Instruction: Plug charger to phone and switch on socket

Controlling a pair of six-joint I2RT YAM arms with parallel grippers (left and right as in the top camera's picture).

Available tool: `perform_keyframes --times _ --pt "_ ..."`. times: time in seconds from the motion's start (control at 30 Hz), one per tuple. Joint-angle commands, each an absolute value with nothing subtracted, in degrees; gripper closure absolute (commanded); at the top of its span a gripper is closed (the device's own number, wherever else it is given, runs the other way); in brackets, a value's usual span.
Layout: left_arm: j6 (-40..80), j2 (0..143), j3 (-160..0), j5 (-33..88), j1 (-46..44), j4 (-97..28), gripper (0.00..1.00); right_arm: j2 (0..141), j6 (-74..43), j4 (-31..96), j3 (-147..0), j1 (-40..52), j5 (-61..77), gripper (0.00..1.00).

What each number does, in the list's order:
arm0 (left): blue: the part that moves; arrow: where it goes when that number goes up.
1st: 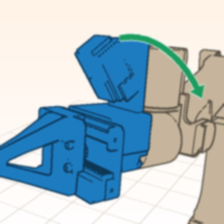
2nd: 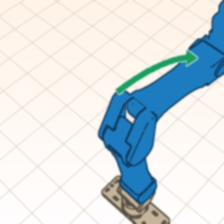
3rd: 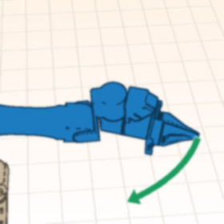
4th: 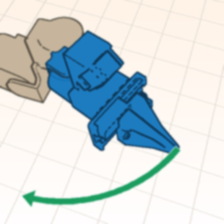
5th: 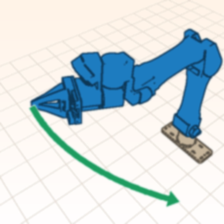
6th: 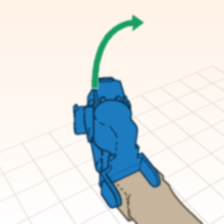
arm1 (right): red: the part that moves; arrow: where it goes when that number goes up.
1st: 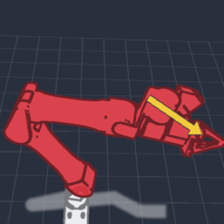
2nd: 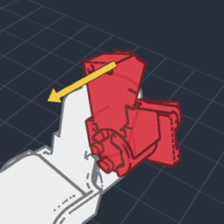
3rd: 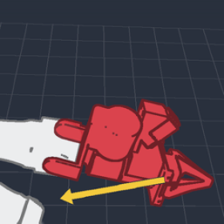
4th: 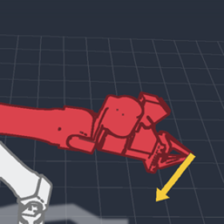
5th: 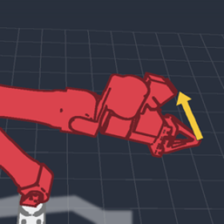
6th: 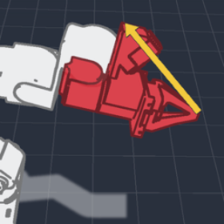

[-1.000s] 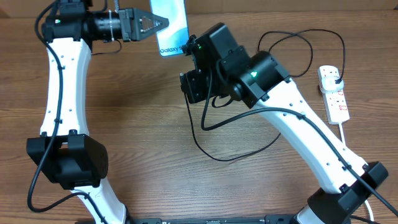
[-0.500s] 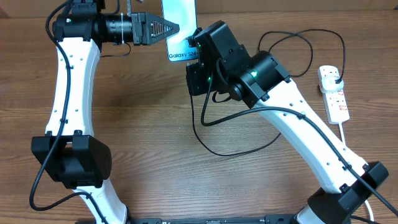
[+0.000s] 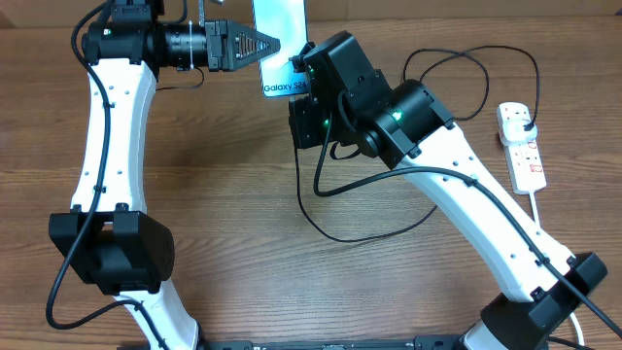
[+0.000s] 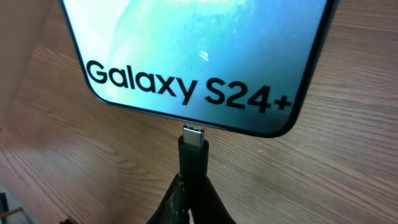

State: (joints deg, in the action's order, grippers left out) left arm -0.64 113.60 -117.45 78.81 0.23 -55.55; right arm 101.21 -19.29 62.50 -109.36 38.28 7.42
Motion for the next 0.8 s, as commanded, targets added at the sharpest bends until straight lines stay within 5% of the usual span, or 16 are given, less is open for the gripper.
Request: perform_keyframes --times 0.0,0.77 --pt "-2.2 113.1 -118.2 80.4 0.2 -55.5 0.96 100.8 -19.6 62.0 -110.0 38.3 8.2 0.96" --pt "-2.2 113.1 -118.2 82.3 0.2 -55.5 0.96 100.8 -19.5 62.2 -110.0 38.3 9.9 0.96"
